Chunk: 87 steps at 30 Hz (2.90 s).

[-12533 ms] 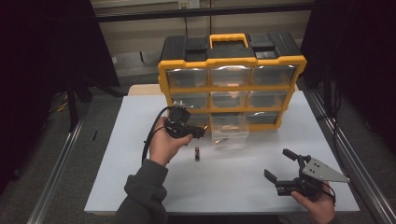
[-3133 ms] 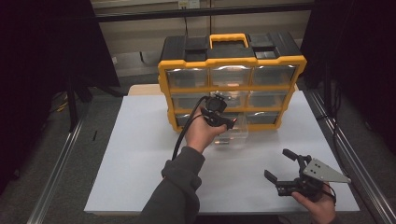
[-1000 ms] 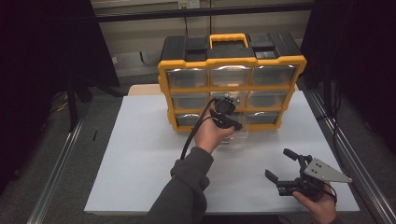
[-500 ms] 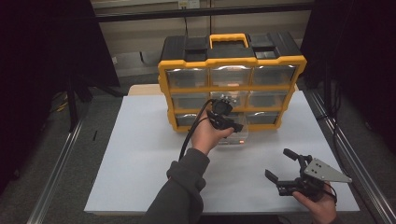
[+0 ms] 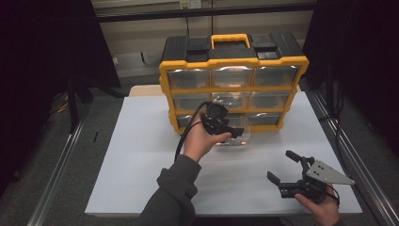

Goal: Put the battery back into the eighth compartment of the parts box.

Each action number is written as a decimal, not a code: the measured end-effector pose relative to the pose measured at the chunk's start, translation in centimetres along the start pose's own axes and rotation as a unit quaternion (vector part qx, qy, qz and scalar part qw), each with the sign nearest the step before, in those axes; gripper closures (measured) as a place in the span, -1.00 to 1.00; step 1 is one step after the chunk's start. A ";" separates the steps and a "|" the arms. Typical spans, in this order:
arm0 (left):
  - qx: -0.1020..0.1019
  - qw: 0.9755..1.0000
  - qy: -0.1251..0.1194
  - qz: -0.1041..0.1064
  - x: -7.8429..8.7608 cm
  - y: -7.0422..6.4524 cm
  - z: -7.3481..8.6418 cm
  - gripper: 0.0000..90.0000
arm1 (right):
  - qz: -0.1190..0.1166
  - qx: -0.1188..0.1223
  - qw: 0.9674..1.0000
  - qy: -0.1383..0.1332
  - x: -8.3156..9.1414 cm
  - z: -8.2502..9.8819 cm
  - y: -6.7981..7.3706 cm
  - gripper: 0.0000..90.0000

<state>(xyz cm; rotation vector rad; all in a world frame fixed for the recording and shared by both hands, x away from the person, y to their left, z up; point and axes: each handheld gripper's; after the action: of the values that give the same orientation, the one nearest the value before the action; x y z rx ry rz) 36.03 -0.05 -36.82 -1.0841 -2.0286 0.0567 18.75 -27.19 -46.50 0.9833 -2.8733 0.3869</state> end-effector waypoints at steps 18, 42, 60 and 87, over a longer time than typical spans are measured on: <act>0.002 0.999 -0.047 -0.002 3.9 2.3 3.1 -0.52 | 0.003 0.009 1.000 0.006 0.0 -0.1 0.1 -0.96; 0.015 0.997 -0.079 -0.001 6.2 5.8 7.1 -0.61 | 0.006 0.006 1.000 0.010 -0.1 0.0 0.1 -0.96; 0.021 0.994 -0.108 -0.003 7.8 7.8 10.1 -0.72 | 0.001 0.009 1.000 0.008 -0.1 0.0 0.1 -0.96; 0.023 0.982 -0.187 -0.027 11.8 11.1 15.0 -0.89 | 0.000 0.012 1.000 0.007 -0.1 -0.1 0.0 -0.96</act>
<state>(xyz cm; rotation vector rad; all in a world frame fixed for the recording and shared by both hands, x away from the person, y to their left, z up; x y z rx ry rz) 29.87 20.03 -43.59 -1.0489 -2.3769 0.2985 18.81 -27.08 -46.48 0.9801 -2.8633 0.4259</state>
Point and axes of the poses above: each handheld gripper's, and its own axes: x roughly backward along the jaws, z roughly out of its underside, y roughly to its left, and after that the axes turned 14 degrees about x, right-handed
